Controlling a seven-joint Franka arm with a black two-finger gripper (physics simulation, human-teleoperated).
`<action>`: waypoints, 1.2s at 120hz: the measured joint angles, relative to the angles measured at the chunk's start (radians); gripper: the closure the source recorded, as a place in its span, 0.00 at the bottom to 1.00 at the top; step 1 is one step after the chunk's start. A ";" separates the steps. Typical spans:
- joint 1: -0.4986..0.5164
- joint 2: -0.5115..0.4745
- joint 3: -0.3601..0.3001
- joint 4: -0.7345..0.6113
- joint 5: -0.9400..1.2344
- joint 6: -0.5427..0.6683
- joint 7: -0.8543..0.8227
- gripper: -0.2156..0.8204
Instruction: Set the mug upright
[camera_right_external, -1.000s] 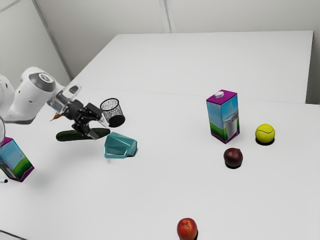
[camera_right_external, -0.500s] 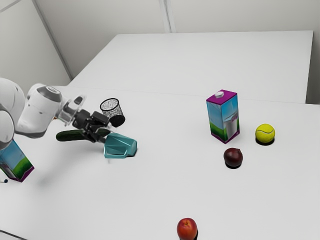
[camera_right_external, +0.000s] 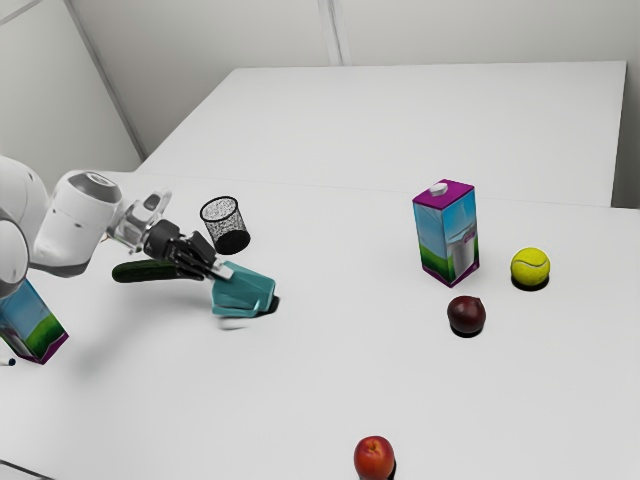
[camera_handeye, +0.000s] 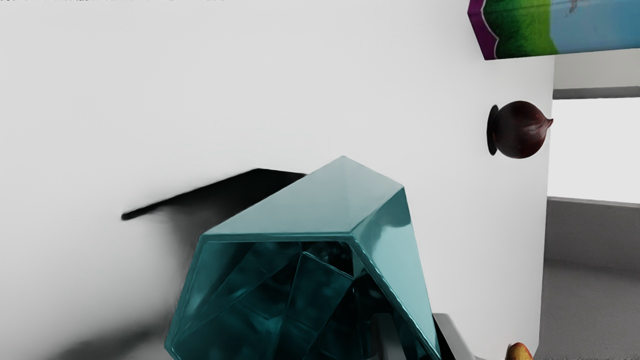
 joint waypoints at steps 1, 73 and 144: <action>0.000 0.000 0.000 0.000 0.000 0.000 0.001 0.88; -0.016 -0.175 -0.125 0.037 0.297 0.107 -0.044 0.96; -0.042 -0.186 -0.337 0.045 0.920 0.296 -0.456 0.97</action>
